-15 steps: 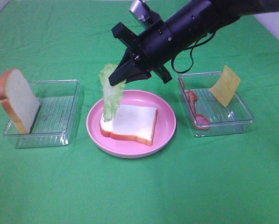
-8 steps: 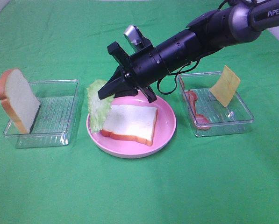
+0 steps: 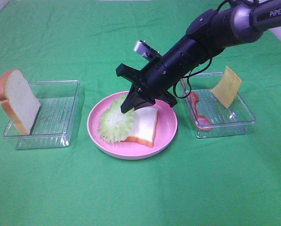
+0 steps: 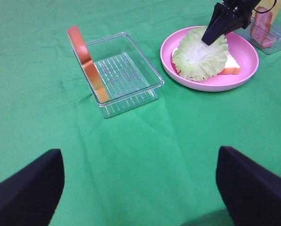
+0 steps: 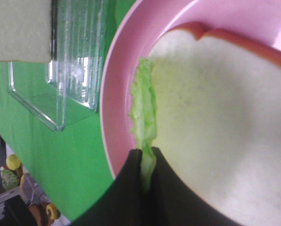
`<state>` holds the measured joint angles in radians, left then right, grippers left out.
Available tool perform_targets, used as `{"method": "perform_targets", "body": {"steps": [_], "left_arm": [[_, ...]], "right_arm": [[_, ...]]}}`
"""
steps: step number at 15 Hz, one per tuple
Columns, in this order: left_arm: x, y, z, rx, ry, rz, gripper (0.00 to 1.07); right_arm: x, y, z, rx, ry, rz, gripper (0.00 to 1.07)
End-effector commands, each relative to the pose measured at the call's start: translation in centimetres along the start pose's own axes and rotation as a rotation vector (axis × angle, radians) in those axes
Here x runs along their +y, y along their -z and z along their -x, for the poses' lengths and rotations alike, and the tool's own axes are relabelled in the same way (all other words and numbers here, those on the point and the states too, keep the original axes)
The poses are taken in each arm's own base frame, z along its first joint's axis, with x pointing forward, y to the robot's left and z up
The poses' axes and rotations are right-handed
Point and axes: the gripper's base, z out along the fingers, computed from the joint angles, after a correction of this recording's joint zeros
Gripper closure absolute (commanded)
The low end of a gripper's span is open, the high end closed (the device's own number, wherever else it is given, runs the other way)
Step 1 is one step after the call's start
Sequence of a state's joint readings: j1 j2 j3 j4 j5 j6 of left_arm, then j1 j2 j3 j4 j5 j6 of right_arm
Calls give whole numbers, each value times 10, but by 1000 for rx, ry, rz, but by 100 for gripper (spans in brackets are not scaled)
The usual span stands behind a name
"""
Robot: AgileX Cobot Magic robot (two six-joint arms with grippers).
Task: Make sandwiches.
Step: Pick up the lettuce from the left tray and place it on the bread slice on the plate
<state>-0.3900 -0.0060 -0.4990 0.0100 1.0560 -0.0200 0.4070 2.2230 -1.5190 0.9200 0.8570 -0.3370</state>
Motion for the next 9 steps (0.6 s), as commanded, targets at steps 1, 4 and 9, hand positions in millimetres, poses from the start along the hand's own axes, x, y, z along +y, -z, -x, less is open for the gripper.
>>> {"method": "perform_targets", "body": {"steps": [1, 4, 9], "left_arm": [[0, 2, -1, -31, 0, -4, 24], [0, 2, -1, -31, 0, -4, 24], [0, 2, -1, -31, 0, -4, 24]], "right_arm": [[-4, 1, 1, -12, 3, -53, 107], [-12, 2, 0, 0, 14, -142, 102], [-12, 8, 2, -33, 13, -186, 66]]}}
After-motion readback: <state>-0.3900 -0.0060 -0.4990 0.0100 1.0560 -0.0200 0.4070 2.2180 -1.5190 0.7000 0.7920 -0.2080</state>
